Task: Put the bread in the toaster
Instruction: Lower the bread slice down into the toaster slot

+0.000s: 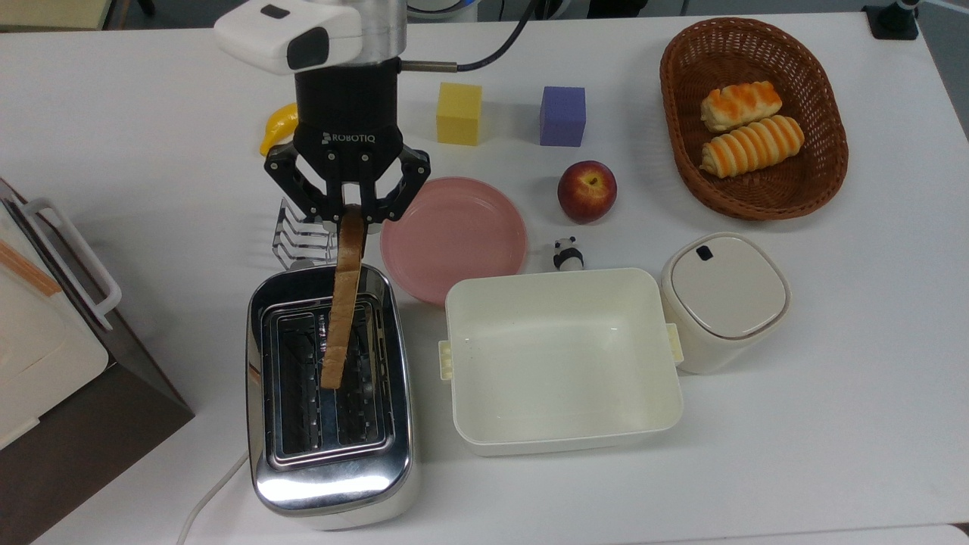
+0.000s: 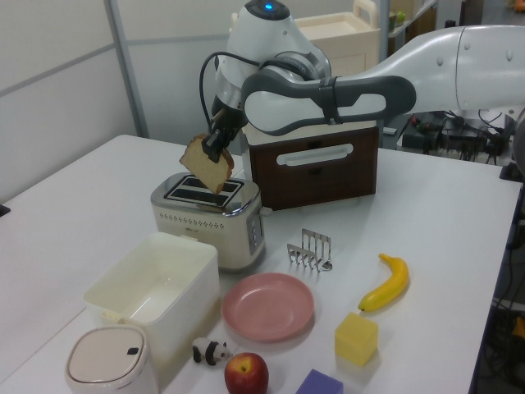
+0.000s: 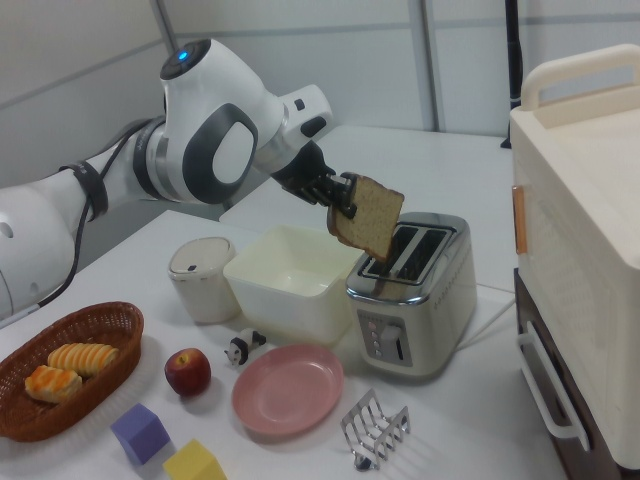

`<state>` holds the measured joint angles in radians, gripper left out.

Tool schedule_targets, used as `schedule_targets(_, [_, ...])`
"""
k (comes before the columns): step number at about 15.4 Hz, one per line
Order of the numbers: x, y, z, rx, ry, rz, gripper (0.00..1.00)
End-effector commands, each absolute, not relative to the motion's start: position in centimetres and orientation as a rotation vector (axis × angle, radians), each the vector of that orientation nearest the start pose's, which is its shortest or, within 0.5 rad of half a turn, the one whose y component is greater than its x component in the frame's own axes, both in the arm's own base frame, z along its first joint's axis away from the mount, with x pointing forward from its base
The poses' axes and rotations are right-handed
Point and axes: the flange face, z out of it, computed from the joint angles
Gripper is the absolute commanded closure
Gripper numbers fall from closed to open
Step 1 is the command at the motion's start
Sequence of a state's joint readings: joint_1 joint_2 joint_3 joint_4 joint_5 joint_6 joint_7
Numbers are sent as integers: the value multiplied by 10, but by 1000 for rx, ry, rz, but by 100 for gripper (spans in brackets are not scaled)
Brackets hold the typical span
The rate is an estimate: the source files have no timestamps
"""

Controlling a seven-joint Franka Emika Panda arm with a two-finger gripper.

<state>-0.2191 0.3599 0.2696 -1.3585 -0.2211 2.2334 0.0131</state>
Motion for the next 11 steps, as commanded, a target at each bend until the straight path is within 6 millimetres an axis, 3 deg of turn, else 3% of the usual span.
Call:
schedule_targets(1, [710,-6,585,-3129,-141,-889,95])
schedule_targets(11, [711,-3,573,-3157,-162,-861,95])
